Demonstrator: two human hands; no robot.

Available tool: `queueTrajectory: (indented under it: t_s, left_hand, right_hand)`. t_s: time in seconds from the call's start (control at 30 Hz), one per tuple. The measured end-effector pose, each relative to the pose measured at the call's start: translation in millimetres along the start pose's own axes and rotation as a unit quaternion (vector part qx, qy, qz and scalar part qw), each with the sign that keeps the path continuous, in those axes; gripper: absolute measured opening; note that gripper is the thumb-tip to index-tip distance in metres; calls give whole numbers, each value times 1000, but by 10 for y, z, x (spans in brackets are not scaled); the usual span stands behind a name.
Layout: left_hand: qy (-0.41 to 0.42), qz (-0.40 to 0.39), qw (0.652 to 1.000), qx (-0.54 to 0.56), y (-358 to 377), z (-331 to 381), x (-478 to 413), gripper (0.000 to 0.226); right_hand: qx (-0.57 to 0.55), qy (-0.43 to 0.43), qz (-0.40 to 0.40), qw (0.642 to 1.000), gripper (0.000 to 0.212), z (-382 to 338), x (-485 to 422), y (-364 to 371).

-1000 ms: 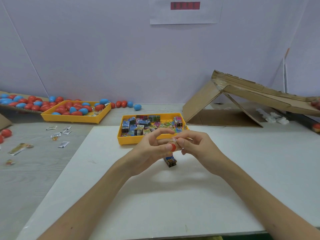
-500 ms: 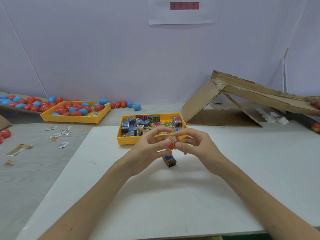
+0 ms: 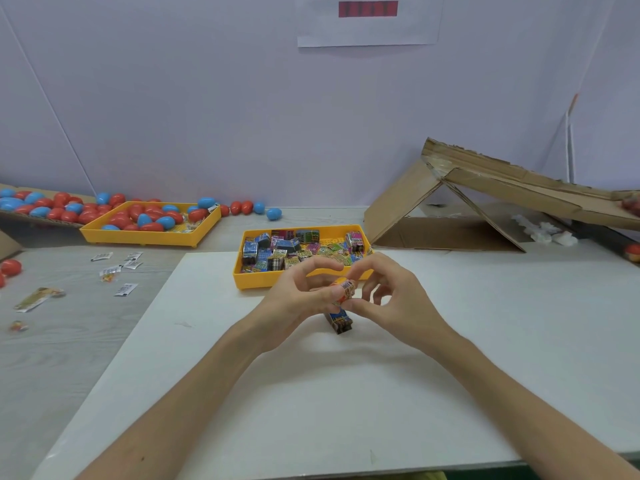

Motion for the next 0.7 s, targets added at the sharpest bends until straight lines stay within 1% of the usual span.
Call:
queueTrajectory:
  t_s: [0.23,0.3,0.4,0.47,0.53,0.6,0.7]
  left_hand:
    - [-8,-33,999,37,1,27,-20,48]
    - [-9,-31,999,40,6,20,-24,48]
    - [-16,-14,999,29,3,3,-27,43]
    - [-14,-2,1000,19,-10,-9,-27,36]
    - [-7,13,1000,16,-24,-4,-20,30]
    - [-1,21,1000,16,-22,6,-14,28]
    - [-2,23,1000,12,3,22,-4,28]
  right_hand:
    - [33,-5,-21,999,35,-6,2,30]
    - [51,-15,-11,999,34,-8,1,24]
    - [75,-33,6,997,35,-5,-3,-8]
    - [59,-24,6,998,34,-4,-7,-15]
    - [16,-7,16,1000,30,-14,-11,-7]
    - [-11,1,42,999,26,-23,-11,-6]
    - [-46,11,69,996,27,-8,-8,-18]
Point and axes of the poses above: each hand's wrist, its own x-axis away from the middle knuckle, its own y-axis out of the palm, z = x × y, the point moved 2 cm from there along -x, towards the middle knuckle, and after that the axes turned 12 degrees about -x, right-handed, at the moved point
